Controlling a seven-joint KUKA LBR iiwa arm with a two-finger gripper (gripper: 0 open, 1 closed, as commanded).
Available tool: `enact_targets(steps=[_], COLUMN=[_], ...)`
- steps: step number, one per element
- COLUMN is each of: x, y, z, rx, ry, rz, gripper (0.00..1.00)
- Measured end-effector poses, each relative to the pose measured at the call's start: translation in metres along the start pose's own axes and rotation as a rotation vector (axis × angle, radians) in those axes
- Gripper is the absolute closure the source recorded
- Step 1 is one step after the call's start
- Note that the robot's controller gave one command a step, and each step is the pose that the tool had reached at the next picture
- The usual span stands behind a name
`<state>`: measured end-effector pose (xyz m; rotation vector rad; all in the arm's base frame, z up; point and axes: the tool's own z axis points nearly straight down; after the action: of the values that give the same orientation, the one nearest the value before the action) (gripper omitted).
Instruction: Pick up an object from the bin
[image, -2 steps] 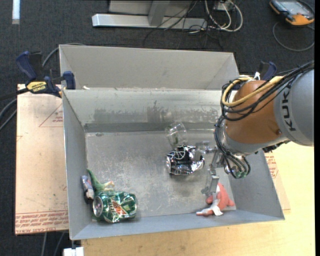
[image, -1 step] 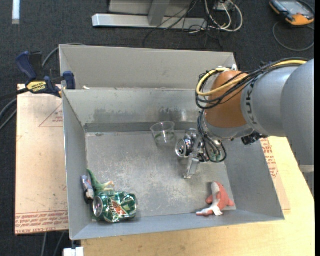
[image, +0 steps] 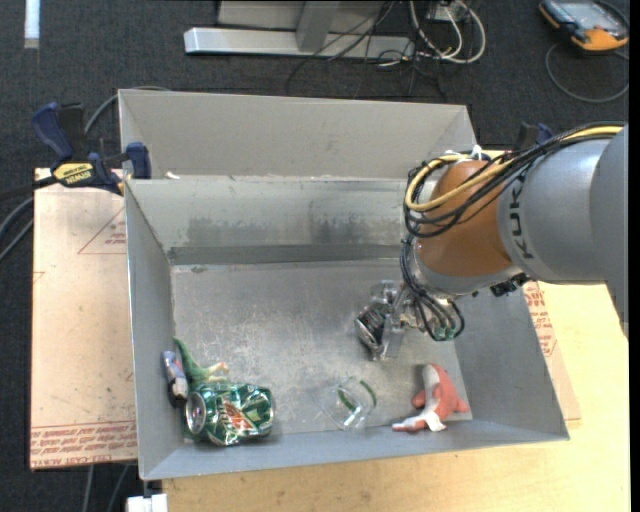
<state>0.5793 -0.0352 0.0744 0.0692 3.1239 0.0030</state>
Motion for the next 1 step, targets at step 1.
enact_targets(steps=[1], x=[0.0001], y=[0.0], z=[0.0001], rx=[0.0], ry=[0.0], rz=[-0.001], gripper=[1.0])
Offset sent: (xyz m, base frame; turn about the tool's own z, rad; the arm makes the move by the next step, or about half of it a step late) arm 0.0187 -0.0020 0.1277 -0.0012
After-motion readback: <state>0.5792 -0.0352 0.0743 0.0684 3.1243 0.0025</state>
